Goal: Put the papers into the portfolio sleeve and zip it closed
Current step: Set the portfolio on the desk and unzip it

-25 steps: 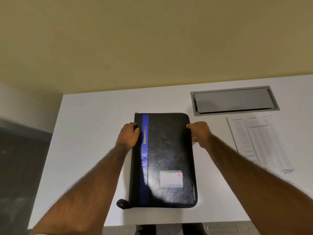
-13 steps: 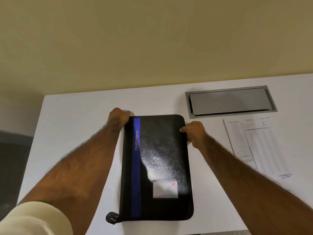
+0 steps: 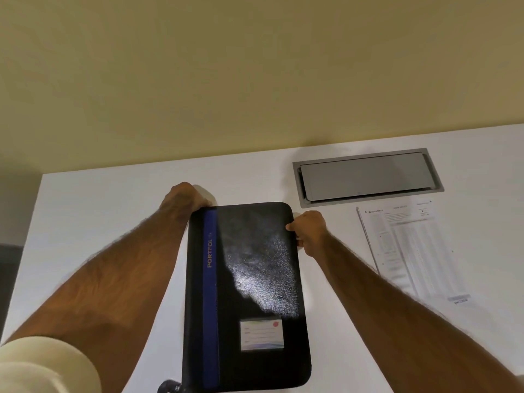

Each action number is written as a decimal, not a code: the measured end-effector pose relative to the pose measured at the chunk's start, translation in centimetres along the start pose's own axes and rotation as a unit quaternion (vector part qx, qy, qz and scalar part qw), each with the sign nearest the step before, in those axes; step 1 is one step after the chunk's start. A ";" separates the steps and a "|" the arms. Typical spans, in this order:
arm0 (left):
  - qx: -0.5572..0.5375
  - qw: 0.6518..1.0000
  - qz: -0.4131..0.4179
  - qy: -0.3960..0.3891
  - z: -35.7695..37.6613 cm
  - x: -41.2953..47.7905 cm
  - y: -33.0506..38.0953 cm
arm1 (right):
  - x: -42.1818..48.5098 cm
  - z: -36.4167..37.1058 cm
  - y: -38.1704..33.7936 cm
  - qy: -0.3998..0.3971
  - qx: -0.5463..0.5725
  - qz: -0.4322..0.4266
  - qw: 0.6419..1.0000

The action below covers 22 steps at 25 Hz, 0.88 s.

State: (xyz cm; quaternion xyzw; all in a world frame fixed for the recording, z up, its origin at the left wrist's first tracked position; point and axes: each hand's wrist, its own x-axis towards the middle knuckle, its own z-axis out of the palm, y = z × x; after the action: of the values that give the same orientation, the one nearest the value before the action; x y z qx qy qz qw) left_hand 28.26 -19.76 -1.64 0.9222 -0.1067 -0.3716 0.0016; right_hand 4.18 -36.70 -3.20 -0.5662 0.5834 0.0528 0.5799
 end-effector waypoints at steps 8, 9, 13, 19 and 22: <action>0.023 0.998 0.003 -0.060 -0.9 0.3 0.4 | 0.6 0.4 0.4 0.003 0.003 -0.021 1.000; 0.052 0.998 0.025 -0.034 -1.1 0.3 0.2 | 0.7 0.4 0.5 0.004 -0.003 -0.024 1.000; 0.101 0.993 0.062 0.017 -1.8 0.1 0.0 | 0.8 0.5 0.5 0.007 -0.067 -0.044 0.997; 0.107 0.989 0.066 0.082 -0.5 -1.1 1.5 | 1.3 0.4 1.0 0.013 -0.075 -0.051 0.996; 0.026 0.994 0.045 0.099 0.6 -1.6 3.1 | 1.3 0.4 1.2 0.025 -0.077 -0.063 0.995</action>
State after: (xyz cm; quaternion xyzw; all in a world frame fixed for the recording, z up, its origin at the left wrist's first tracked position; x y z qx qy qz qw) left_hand 26.11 -22.42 -0.68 0.9486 -0.1572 -0.2747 0.0045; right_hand 3.99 -36.84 -4.99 -0.6461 0.5549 0.0470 0.5219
